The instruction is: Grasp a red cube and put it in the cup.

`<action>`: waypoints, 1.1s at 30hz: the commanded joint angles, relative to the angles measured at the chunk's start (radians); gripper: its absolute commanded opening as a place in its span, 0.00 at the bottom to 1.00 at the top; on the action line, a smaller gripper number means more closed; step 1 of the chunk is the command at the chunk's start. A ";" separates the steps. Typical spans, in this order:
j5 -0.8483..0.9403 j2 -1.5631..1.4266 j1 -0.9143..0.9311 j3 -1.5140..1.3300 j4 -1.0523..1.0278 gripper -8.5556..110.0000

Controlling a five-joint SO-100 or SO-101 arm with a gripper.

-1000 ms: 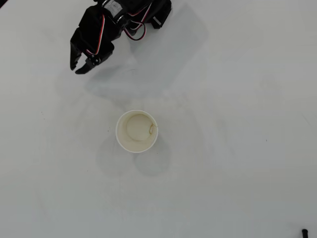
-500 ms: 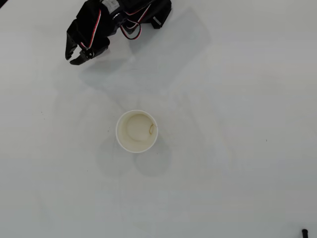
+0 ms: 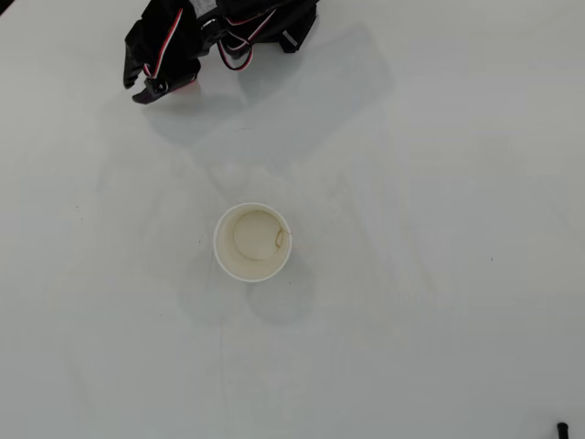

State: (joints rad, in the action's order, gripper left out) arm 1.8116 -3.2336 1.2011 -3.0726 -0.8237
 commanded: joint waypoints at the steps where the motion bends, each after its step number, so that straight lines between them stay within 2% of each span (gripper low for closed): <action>1: 0.011 -0.015 0.043 -0.075 -0.086 0.16; 5: 0.011 -0.015 0.057 -0.075 -0.126 0.25; 16: 0.011 -0.017 0.066 -0.075 -0.126 0.42; 21: 0.011 -0.017 0.064 -0.075 -0.112 0.43; 29: 0.011 -0.017 0.114 -0.075 0.098 0.43; 33: 0.012 -0.017 0.143 -0.075 0.120 0.43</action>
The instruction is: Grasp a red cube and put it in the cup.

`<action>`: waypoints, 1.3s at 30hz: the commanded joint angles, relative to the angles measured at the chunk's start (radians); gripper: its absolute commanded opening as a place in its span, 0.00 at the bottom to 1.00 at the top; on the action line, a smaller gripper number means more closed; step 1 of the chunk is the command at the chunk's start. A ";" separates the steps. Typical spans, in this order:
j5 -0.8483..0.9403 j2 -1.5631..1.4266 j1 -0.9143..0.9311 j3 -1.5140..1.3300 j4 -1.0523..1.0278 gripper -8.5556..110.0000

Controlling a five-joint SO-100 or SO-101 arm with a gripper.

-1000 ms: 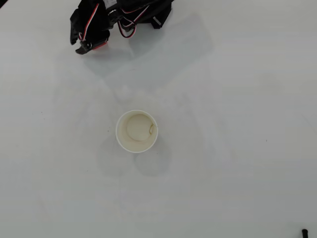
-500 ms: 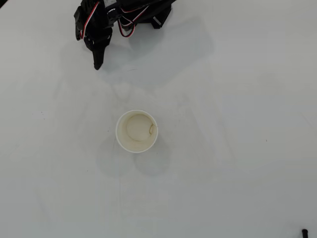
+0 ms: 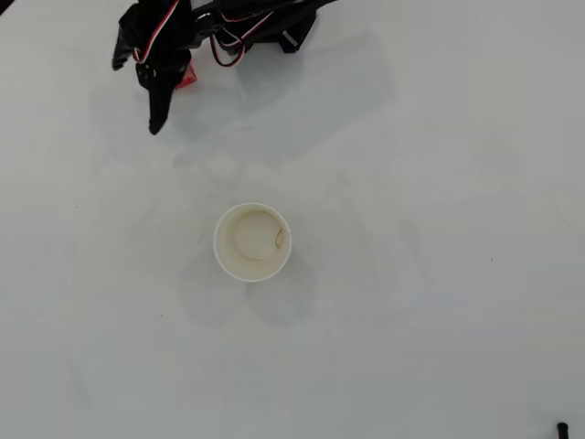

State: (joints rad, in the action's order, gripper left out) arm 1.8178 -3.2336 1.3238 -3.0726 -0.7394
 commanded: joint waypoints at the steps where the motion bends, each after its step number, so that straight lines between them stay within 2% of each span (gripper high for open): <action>1: 0.006 -0.017 0.026 -0.075 0.026 0.43; 14: 0.006 -0.017 0.087 -0.075 -0.215 0.43; 39: 0.006 -0.018 0.169 -0.075 -0.402 0.42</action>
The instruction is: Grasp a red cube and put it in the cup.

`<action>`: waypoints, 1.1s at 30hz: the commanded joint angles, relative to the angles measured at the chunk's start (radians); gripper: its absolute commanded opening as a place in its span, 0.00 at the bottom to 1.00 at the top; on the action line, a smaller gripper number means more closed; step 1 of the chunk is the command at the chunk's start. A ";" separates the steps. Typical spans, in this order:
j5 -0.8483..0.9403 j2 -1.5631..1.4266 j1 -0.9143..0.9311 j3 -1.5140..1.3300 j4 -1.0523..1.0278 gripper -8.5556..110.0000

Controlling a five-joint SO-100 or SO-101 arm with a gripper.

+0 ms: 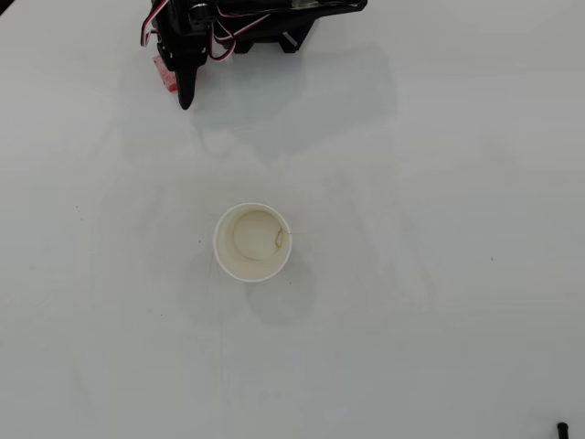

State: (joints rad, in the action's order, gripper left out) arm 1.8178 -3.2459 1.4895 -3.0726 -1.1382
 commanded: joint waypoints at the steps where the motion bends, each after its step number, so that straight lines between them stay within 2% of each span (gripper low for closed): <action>1: 0.006 -0.006 0.003 -0.075 -0.002 0.42; 3: 0.006 -0.006 0.000 -0.075 0.005 0.38; 7: 0.006 -0.006 0.000 -0.075 0.015 0.19; 10: 0.006 -0.006 0.000 -0.075 0.023 0.14; 16: 0.006 -0.006 -0.029 -0.075 0.071 0.12; 21: -0.008 -0.006 -0.137 -0.075 0.202 0.12; 27: -0.040 -0.006 -0.341 -0.075 0.416 0.12; 33: -0.061 -0.006 -0.546 -0.075 0.719 0.12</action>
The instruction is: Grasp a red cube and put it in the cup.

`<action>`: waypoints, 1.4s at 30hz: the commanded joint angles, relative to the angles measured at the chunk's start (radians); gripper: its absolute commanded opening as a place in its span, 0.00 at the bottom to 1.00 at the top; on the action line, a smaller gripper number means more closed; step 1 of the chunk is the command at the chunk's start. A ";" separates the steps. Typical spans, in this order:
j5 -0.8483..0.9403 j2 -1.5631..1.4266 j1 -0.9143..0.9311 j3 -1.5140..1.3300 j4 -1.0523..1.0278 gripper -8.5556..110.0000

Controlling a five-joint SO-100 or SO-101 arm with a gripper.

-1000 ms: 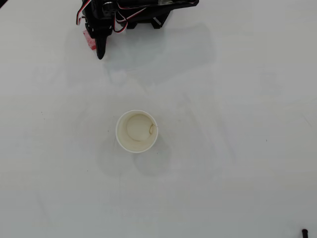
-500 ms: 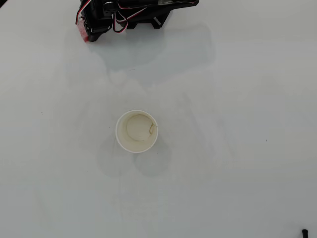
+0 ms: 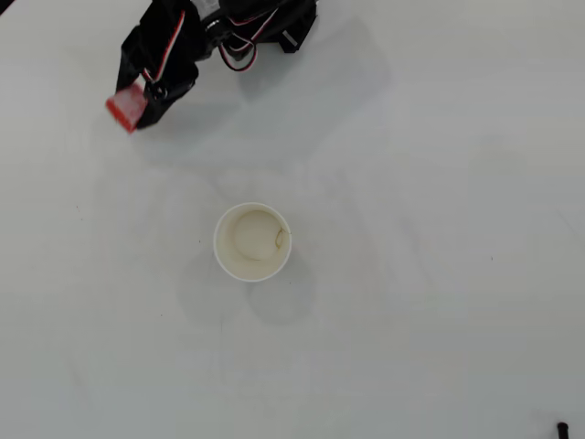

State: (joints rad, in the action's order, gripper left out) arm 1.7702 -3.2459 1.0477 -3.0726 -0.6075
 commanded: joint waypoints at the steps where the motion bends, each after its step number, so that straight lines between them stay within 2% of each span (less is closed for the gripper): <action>1: -0.018 -0.006 -0.141 -0.075 0.235 0.12; 5: -0.043 -0.005 -0.308 -0.075 0.350 0.12; 12: -0.094 -0.005 -0.551 -0.075 0.419 0.12; 22: -0.138 -0.005 -0.765 -0.075 0.457 0.12; 31: -0.158 -0.005 -0.877 -0.075 0.514 0.12; 42: -0.158 -0.003 -0.851 -0.075 0.538 0.12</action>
State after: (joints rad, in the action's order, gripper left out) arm 1.6214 -3.2459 0.2025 -3.0726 -0.1089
